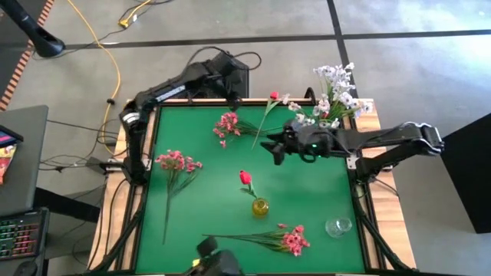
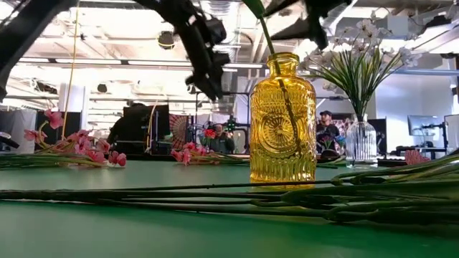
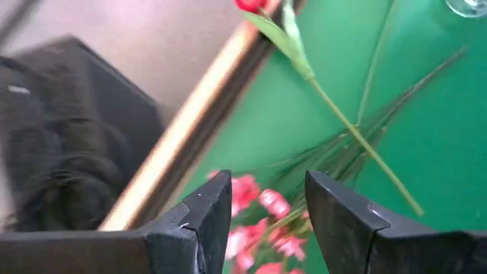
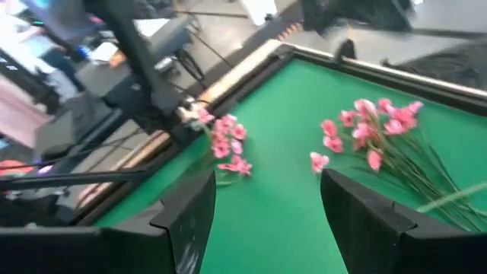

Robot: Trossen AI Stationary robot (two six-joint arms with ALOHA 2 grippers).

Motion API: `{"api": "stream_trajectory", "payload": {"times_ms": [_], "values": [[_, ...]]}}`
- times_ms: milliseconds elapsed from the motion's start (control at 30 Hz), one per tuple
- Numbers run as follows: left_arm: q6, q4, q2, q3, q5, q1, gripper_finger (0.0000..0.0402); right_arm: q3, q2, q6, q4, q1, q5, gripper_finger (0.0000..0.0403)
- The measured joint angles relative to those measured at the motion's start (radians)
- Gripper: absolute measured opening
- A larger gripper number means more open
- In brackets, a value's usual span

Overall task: Sort flowers into vase by color
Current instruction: Put the bottom red tulip into the transparent yellow vase

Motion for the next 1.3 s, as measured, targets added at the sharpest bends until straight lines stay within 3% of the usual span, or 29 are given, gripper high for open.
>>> {"api": "stream_trajectory", "payload": {"times_ms": [167,467,600,900,1300], "values": [[0.002,-0.038,-0.133,-0.040,-0.079,0.007,0.0155,0.039,0.105,0.098,0.013,-0.069,0.000,0.0265],[-0.036,-0.044,-0.335,-0.185,-0.137,0.010,0.0155,0.057,0.337,0.294,0.245,-0.162,-0.001,0.0265],[-0.057,-0.033,-0.411,-0.269,-0.155,0.010,0.0155,0.057,0.426,0.280,0.316,-0.202,-0.025,0.0265],[-0.113,-0.027,-0.505,-0.413,-0.171,0.010,0.0155,0.057,0.609,0.463,0.203,-0.332,0.027,0.0265],[-0.133,-0.023,-0.505,-0.419,-0.169,0.010,0.0155,0.131,0.686,0.405,0.106,-0.408,0.060,0.0265]]}}
